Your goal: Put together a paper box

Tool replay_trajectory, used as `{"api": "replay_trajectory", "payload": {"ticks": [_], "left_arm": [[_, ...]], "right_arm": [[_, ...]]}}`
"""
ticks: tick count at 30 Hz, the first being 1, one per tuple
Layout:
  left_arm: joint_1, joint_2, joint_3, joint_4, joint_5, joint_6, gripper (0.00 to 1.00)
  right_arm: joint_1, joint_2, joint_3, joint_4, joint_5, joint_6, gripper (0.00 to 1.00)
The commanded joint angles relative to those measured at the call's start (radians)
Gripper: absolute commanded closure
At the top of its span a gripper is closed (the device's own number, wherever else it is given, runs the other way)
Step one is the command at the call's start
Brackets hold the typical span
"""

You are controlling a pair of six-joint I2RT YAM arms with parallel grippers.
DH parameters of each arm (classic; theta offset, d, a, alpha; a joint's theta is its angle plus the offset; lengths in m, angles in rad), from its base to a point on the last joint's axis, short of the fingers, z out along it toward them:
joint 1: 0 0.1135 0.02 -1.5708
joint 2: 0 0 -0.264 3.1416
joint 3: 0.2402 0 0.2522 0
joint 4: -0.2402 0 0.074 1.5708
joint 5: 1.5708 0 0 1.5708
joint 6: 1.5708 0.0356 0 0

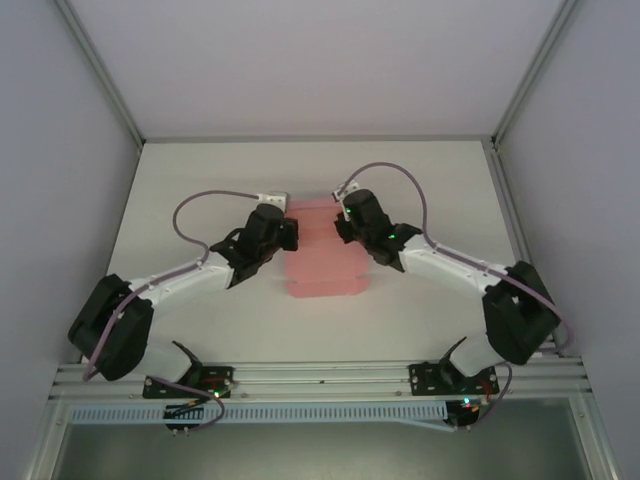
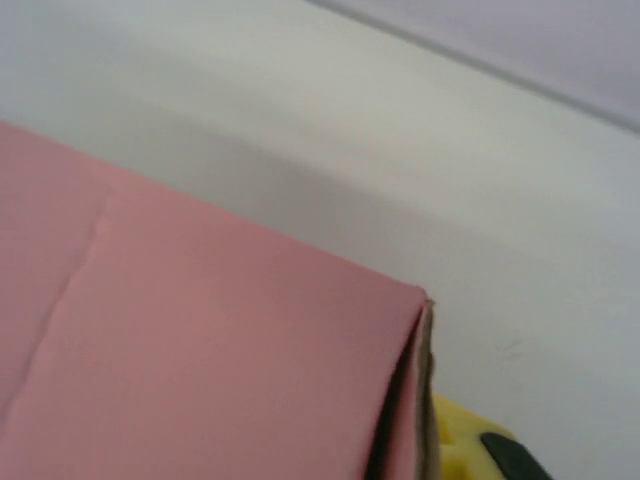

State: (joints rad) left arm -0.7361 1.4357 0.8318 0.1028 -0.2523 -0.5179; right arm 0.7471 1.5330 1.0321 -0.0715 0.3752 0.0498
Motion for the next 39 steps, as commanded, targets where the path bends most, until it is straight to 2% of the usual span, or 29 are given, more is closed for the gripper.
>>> {"api": "replay_trajectory", "payload": {"ticks": [1, 4, 6, 11, 18, 24, 26, 28, 30, 33, 34, 36, 38, 39], "left_arm": [[-0.026, 0.025, 0.084, -0.156, -0.167, -0.164, 1.0], [-0.016, 0.082, 0.156, -0.375, -0.336, -0.31, 1.0], [0.021, 0.126, 0.195, -0.517, -0.372, -0.394, 1.0], [0.101, 0.082, 0.09, -0.546, -0.4, -0.486, 1.0], [0.181, 0.082, 0.099, -0.87, -0.564, -0.673, 1.0], [0.191, 0.031, 0.075, -0.825, -0.552, -0.603, 1.0], [0.179, 0.014, 0.07, -0.731, -0.511, -0.462, 1.0], [0.136, -0.009, 0.066, -0.604, -0.456, -0.344, 1.0], [0.084, -0.022, 0.073, -0.453, -0.384, -0.215, 1.0], [0.045, -0.021, 0.097, -0.285, -0.22, -0.133, 1.0], [0.042, -0.018, 0.104, -0.244, -0.167, -0.127, 1.0], [0.034, -0.003, 0.132, -0.215, -0.106, -0.144, 1.0], [0.023, 0.011, 0.155, -0.199, -0.088, -0.141, 1.0], [0.02, 0.016, 0.164, -0.198, -0.085, -0.146, 1.0]], "right_arm": [[0.013, 0.127, 0.131, -0.078, 0.501, 0.108, 1.0], [0.011, 0.211, 0.186, -0.137, 0.693, 0.114, 1.0], [-0.007, 0.236, 0.203, -0.178, 0.762, 0.133, 1.0], [-0.091, 0.219, 0.176, -0.213, 0.797, 0.193, 1.0], [-0.182, 0.162, 0.133, -0.22, 0.924, 0.173, 1.0], [-0.2, 0.155, 0.128, -0.244, 0.931, 0.204, 1.0], [-0.2, 0.14, 0.116, -0.205, 0.836, 0.188, 1.0], [-0.19, 0.113, 0.09, -0.144, 0.655, 0.187, 0.98], [-0.172, 0.084, 0.042, -0.015, 0.406, 0.129, 0.96], [-0.14, 0.046, -0.048, 0.189, 0.159, 0.08, 0.91], [-0.13, 0.032, -0.071, 0.239, 0.126, 0.083, 0.88], [-0.119, 0.006, -0.102, 0.303, 0.018, 0.038, 0.78], [-0.109, -0.019, -0.109, 0.315, -0.028, 0.018, 0.64], [-0.108, -0.031, -0.109, 0.313, -0.086, -0.001, 0.53]]}}
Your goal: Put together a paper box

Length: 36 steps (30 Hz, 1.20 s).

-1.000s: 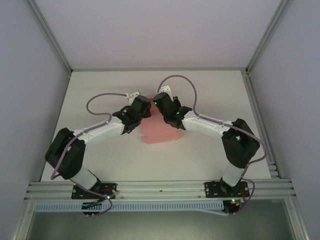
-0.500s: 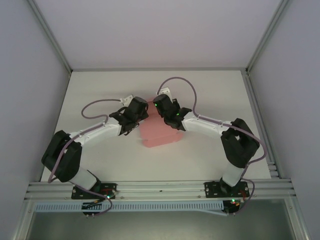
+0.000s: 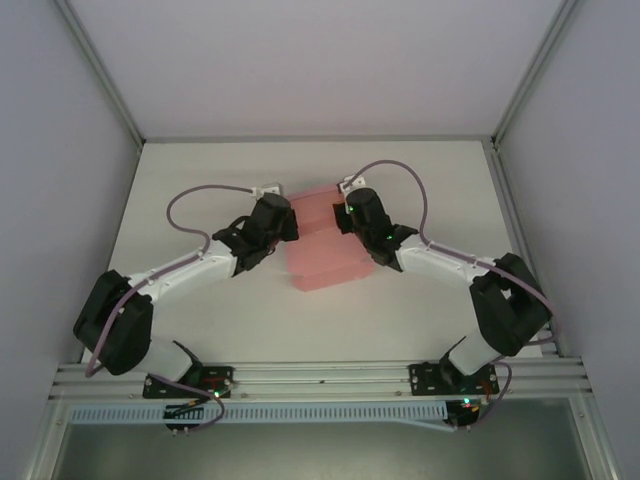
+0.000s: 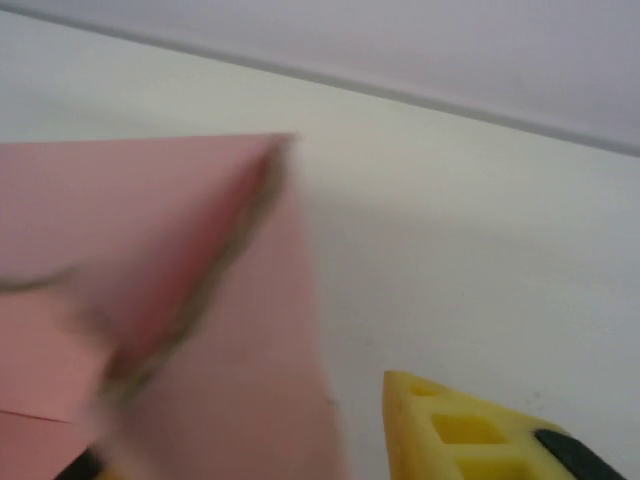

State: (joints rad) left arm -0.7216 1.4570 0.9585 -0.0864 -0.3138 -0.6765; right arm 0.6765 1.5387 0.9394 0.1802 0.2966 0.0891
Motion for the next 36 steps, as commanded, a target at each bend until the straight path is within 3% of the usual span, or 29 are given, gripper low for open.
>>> {"api": "replay_trajectory", "payload": {"ticks": [1, 3, 5, 6, 8, 11, 17, 22, 30, 36], "left_arm": [[0.003, 0.003, 0.042, -0.007, -0.021, 0.015, 1.0], [0.002, 0.012, 0.048, -0.011, -0.022, 0.009, 1.0], [0.002, 0.022, 0.048, -0.019, -0.025, 0.006, 1.0], [0.003, 0.025, 0.047, -0.021, -0.023, 0.005, 1.0], [0.002, 0.028, 0.046, -0.02, -0.019, 0.005, 1.0], [0.003, 0.028, 0.042, -0.015, -0.012, 0.021, 1.0], [0.003, 0.016, 0.039, -0.013, -0.004, 0.02, 1.0], [0.002, 0.02, 0.043, -0.015, 0.012, 0.031, 1.0], [0.003, 0.029, 0.05, -0.009, 0.033, 0.04, 1.0], [0.002, 0.019, 0.046, -0.01, 0.038, 0.046, 1.0]], "right_arm": [[-0.037, -0.051, -0.019, 0.057, -0.065, -0.046, 0.41], [-0.037, -0.081, -0.02, 0.041, -0.222, -0.078, 0.35], [-0.033, -0.119, -0.024, 0.02, -0.326, -0.086, 0.21], [-0.033, -0.137, -0.022, 0.005, -0.352, -0.086, 0.09], [-0.033, -0.176, -0.021, -0.029, -0.377, -0.09, 0.0], [-0.034, -0.245, -0.032, -0.051, -0.383, -0.097, 0.0], [-0.045, -0.325, -0.048, -0.191, -0.206, -0.105, 0.0], [-0.135, -0.302, -0.046, -0.296, -0.36, -0.096, 0.17], [-0.152, -0.162, 0.026, -0.271, -0.474, -0.137, 0.27], [-0.155, -0.071, 0.085, -0.262, -0.396, -0.117, 0.45]]}}
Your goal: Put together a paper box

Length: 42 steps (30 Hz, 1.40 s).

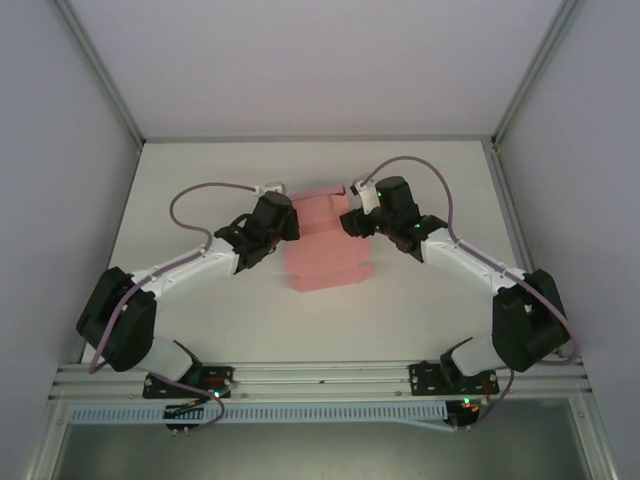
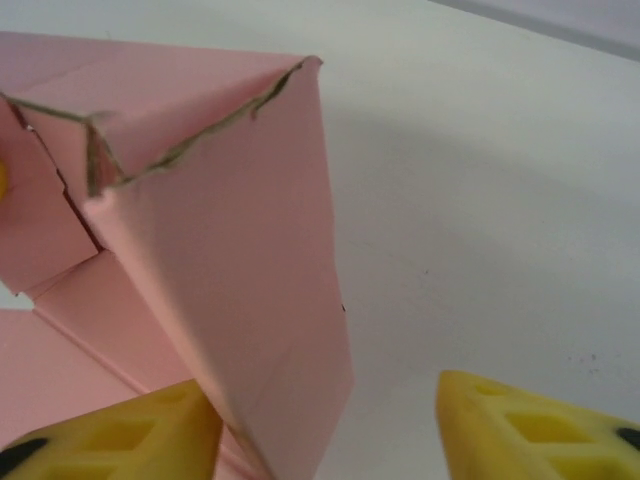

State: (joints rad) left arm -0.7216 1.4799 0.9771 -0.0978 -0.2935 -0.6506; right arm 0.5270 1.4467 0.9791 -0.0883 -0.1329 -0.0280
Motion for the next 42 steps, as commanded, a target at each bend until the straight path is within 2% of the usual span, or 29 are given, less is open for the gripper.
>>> {"api": "replay_trajectory", "payload": {"ticks": [1, 4, 6, 8, 11, 13, 15, 18, 19, 23, 26, 27, 29, 31, 33, 36, 40, 42], "left_arm": [[0.003, -0.007, 0.025, 0.004, 0.024, 0.026, 1.0], [0.0, -0.007, 0.023, 0.016, 0.049, 0.038, 1.0], [-0.004, -0.004, 0.025, 0.016, 0.054, 0.037, 1.0], [-0.005, 0.002, 0.03, 0.013, 0.054, 0.033, 1.0], [-0.008, 0.018, 0.041, -0.006, 0.04, 0.015, 1.0], [-0.014, 0.035, 0.054, -0.02, 0.025, -0.003, 1.0], [-0.026, 0.056, 0.073, -0.049, -0.015, -0.042, 1.0], [-0.027, 0.088, 0.083, -0.105, -0.097, -0.15, 1.0], [-0.019, 0.097, 0.083, -0.125, -0.112, -0.175, 1.0], [0.018, 0.132, 0.112, -0.318, -0.22, -0.266, 1.0], [0.034, 0.103, 0.088, -0.4, -0.28, -0.306, 1.0], [0.037, 0.089, 0.071, -0.412, -0.299, -0.31, 1.0], [0.06, 0.057, 0.03, -0.457, -0.322, -0.338, 1.0], [0.087, 0.025, -0.006, -0.49, -0.323, -0.358, 1.0], [0.099, -0.012, -0.033, -0.501, -0.338, -0.367, 1.0], [0.105, -0.052, -0.044, -0.564, -0.383, -0.397, 1.0], [0.111, -0.048, -0.036, -0.64, -0.421, -0.442, 1.0], [0.107, -0.044, -0.027, -0.635, -0.419, -0.424, 1.0]], "right_arm": [[-0.007, 0.033, 0.049, 0.015, 0.046, -0.002, 0.45], [-0.007, 0.075, 0.068, 0.048, 0.064, -0.009, 0.5], [-0.008, 0.099, 0.074, 0.086, 0.076, 0.005, 0.59], [-0.007, 0.12, 0.079, 0.113, 0.108, 0.021, 0.63], [-0.003, 0.15, 0.101, 0.112, 0.205, 0.051, 0.76], [0.011, 0.168, 0.108, 0.115, 0.356, 0.095, 0.85], [0.039, 0.18, 0.108, 0.123, 0.568, 0.174, 0.92], [0.082, 0.193, 0.107, 0.116, 0.949, 0.274, 0.94], [0.079, 0.207, 0.121, 0.087, 1.039, 0.303, 0.94], [0.047, 0.245, 0.145, 0.02, 1.242, 0.281, 0.92], [0.012, 0.244, 0.131, 0.019, 1.335, 0.221, 0.92], [0.006, 0.244, 0.128, 0.016, 1.383, 0.212, 0.94], [0.003, 0.235, 0.118, 0.0, 1.486, 0.231, 0.92], [-0.008, 0.221, 0.095, 0.037, 1.51, 0.216, 0.91], [-0.02, 0.215, 0.075, 0.086, 1.544, 0.171, 0.96], [-0.034, 0.209, 0.051, 0.174, 1.609, 0.068, 0.94], [-0.038, 0.185, 0.034, 0.189, 1.576, 0.078, 0.93], [-0.034, 0.176, 0.026, 0.208, 1.517, 0.067, 0.92]]}}
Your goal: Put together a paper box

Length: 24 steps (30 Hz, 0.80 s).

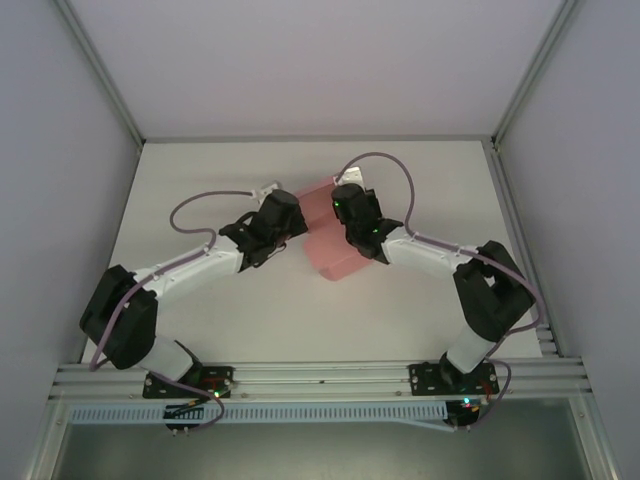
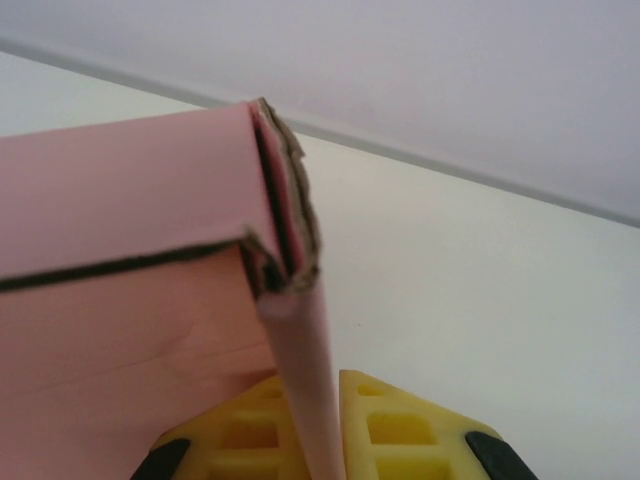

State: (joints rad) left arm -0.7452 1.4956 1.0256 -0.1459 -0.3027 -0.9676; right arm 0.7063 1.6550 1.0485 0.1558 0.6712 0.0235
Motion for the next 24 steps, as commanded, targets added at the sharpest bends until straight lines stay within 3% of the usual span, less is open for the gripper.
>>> {"api": "replay_trajectory", "payload": {"ticks": [1, 6, 8, 10, 11, 14, 16, 20, 24], "left_arm": [[0.124, -0.064, -0.076, -0.547, -0.395, -0.066, 1.0], [0.058, -0.079, -0.078, -0.219, -0.238, 0.188, 1.0], [0.029, -0.06, -0.046, -0.152, -0.221, 0.223, 1.0], [0.013, -0.025, 0.005, -0.138, -0.212, 0.241, 1.0], [0.009, -0.009, 0.028, -0.134, -0.201, 0.247, 1.0], [0.01, 0.027, 0.063, -0.116, -0.165, 0.259, 1.0], [0.009, 0.035, 0.067, -0.106, -0.161, 0.259, 1.0], [0.01, 0.018, 0.039, -0.062, -0.146, 0.274, 1.0], [0.01, -0.028, -0.013, 0.035, -0.076, 0.358, 1.0]], "right_arm": [[-0.208, -0.042, -0.05, -0.032, 0.651, 0.033, 0.92], [-0.198, -0.117, -0.107, 0.019, -0.047, 0.131, 0.86], [-0.184, -0.132, -0.143, 0.109, -0.236, 0.172, 0.79], [-0.162, -0.143, -0.169, 0.197, -0.369, 0.183, 0.66], [-0.152, -0.149, -0.172, 0.223, -0.464, 0.148, 0.65], [-0.137, -0.193, -0.179, 0.247, -0.675, 0.105, 0.43], [-0.136, -0.23, -0.191, 0.243, -0.766, 0.09, 0.27], [-0.137, -0.321, -0.225, 0.205, -0.821, 0.045, 0.0], [-0.145, -0.43, -0.255, 0.168, -0.724, 0.077, 0.0]]}}
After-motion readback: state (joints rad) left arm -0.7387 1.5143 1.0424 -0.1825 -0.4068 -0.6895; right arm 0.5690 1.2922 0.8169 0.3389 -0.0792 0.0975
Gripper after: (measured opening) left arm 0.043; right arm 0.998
